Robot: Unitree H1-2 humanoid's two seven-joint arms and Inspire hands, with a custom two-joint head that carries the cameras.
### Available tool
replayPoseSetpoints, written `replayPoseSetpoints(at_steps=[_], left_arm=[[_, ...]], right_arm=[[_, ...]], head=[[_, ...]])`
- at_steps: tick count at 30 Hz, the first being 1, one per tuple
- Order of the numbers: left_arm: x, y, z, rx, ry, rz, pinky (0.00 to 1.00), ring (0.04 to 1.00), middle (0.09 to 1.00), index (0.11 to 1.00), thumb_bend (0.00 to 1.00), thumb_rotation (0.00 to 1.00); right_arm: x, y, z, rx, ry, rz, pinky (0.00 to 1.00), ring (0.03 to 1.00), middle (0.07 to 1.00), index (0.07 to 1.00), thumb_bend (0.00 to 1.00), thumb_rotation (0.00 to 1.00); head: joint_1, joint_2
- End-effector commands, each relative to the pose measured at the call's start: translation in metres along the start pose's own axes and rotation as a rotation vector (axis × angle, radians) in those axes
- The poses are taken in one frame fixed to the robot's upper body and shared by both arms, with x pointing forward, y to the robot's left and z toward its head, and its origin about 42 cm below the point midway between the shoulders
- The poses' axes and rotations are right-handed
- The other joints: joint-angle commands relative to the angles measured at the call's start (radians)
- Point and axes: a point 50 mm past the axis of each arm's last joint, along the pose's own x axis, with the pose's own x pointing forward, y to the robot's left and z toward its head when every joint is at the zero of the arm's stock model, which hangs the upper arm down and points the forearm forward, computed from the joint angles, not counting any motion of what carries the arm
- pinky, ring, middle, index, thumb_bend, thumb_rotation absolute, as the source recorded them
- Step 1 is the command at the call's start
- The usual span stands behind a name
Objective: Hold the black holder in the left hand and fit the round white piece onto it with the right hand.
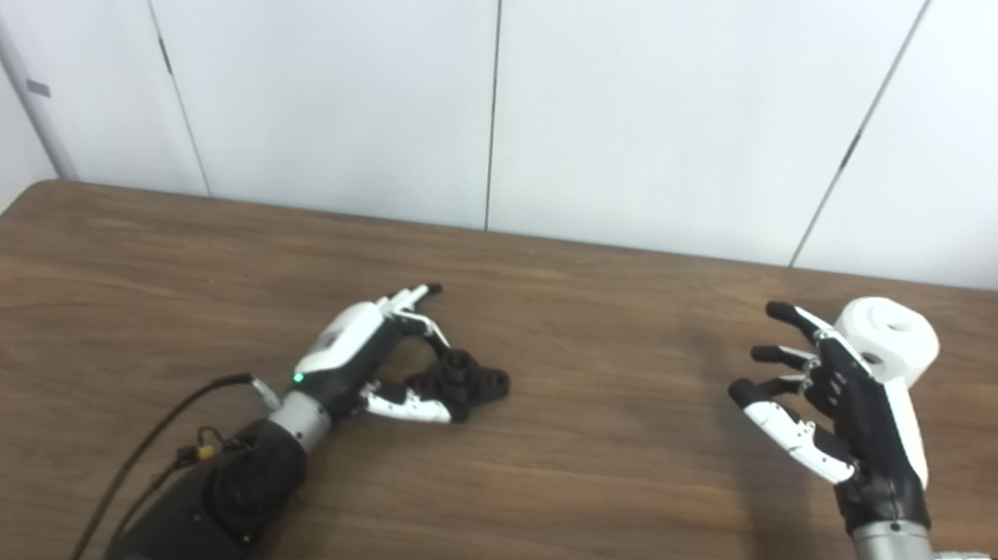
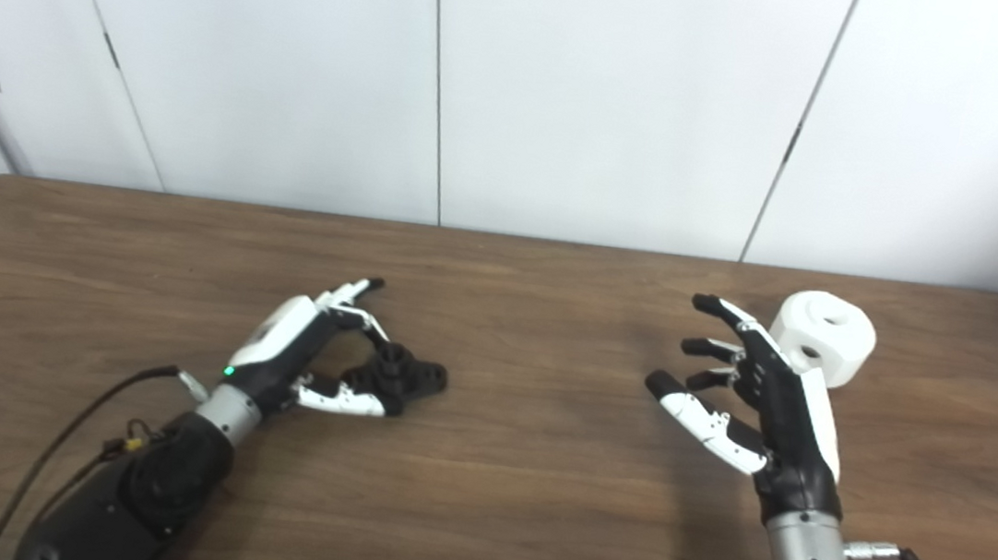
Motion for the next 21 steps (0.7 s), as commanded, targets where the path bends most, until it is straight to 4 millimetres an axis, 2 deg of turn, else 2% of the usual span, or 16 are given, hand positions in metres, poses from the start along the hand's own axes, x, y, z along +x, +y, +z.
replayPoseSetpoints(at_steps=[1, 8, 21], left_arm=[[-0.013, -0.062, 0.009, -0.049, 0.020, -0.204, 1.00, 1.000, 0.963, 0.483, 0.52, 0.06], [-0.010, -0.072, 0.019, -0.060, -0.018, -0.221, 1.00, 1.000, 0.961, 0.483, 0.52, 0.06], [-0.009, -0.071, 0.024, -0.012, -0.057, -0.242, 1.00, 1.000, 0.966, 0.483, 0.52, 0.06]], right_arm=[[0.007, -0.003, 0.018, -0.006, -0.076, -0.026, 0.53, 0.705, 0.878, 0.799, 0.57, 0.46], [0.007, -0.002, 0.020, -0.007, -0.069, -0.028, 0.53, 0.703, 0.869, 0.803, 0.58, 0.45], [0.009, -0.002, 0.019, -0.010, -0.067, -0.016, 0.55, 0.716, 0.870, 0.807, 0.58, 0.46]], head=[[-0.001, 0.000], [-0.005, 0.004], [-0.038, 0.008]])
